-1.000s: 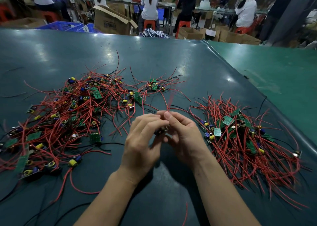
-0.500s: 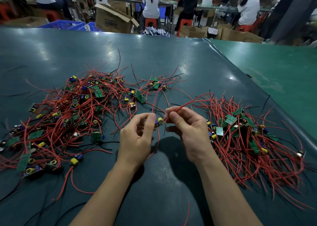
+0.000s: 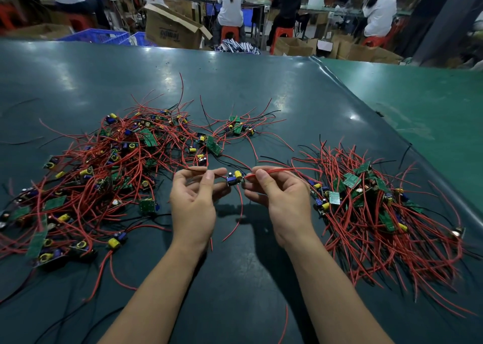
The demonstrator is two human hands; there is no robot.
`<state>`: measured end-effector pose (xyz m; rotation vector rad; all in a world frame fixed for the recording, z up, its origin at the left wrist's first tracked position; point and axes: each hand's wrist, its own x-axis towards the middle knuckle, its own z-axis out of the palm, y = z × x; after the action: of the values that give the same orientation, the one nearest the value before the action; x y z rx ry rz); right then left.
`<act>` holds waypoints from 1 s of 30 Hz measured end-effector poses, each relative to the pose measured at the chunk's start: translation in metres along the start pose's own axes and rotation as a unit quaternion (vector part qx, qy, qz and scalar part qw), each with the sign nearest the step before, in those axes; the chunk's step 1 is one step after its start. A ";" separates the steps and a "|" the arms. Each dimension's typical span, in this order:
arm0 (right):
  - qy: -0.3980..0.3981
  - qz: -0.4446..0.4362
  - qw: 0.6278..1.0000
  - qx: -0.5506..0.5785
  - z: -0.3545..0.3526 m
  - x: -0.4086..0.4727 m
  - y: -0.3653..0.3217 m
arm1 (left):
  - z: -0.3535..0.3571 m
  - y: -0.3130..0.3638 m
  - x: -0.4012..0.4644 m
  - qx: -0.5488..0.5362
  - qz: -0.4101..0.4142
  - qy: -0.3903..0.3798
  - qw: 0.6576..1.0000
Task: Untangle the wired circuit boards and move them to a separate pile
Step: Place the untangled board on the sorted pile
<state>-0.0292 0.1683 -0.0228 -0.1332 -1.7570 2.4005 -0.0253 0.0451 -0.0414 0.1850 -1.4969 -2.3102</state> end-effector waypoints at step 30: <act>0.142 -0.007 0.988 0.058 -0.023 0.015 -0.014 | -0.005 0.002 -0.004 0.008 -0.074 -0.123 0.990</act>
<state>-0.0387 0.1970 -0.0165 -0.4237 -1.4843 2.3310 -0.0195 0.0415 -0.0427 0.0165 -1.6691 -2.5158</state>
